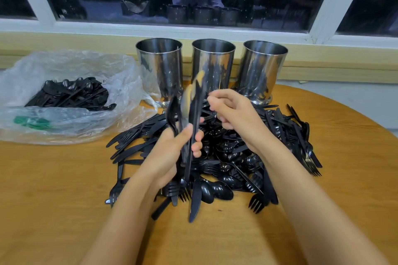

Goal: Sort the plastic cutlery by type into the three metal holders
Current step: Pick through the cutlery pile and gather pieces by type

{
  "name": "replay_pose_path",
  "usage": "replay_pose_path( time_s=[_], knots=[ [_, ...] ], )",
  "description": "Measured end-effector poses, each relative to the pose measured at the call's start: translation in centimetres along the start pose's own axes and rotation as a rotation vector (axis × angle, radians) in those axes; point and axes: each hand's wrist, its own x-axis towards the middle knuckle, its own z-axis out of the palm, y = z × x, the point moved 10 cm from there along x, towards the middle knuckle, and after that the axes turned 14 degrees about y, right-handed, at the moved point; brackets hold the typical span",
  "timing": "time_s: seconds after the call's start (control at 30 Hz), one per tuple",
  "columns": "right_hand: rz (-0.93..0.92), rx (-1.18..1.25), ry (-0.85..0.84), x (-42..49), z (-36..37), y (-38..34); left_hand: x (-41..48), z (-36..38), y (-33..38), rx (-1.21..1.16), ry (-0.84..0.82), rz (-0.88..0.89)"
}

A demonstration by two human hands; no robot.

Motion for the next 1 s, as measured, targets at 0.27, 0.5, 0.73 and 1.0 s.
replay_pose_path(
  time_s=[0.27,0.5,0.73,1.0],
  knots=[
    [-0.127,-0.437,0.076,-2.7,-3.5,4.9,1.2,-3.4,0.9,-0.155,0.24,0.051],
    [-0.27,-0.803,-0.114,-3.6,-1.4,6.2,1.2,-3.6,0.4,-0.138,0.27,0.04],
    [-0.455,-0.457,0.162,-3.5,-3.3,2.3,1.3,-3.4,0.2,-0.1,0.272,0.033],
    [-0.311,0.192,0.313,-3.1,-6.1,0.0,1.3,-3.4,-0.1,-0.088,0.263,0.012]
  ],
)
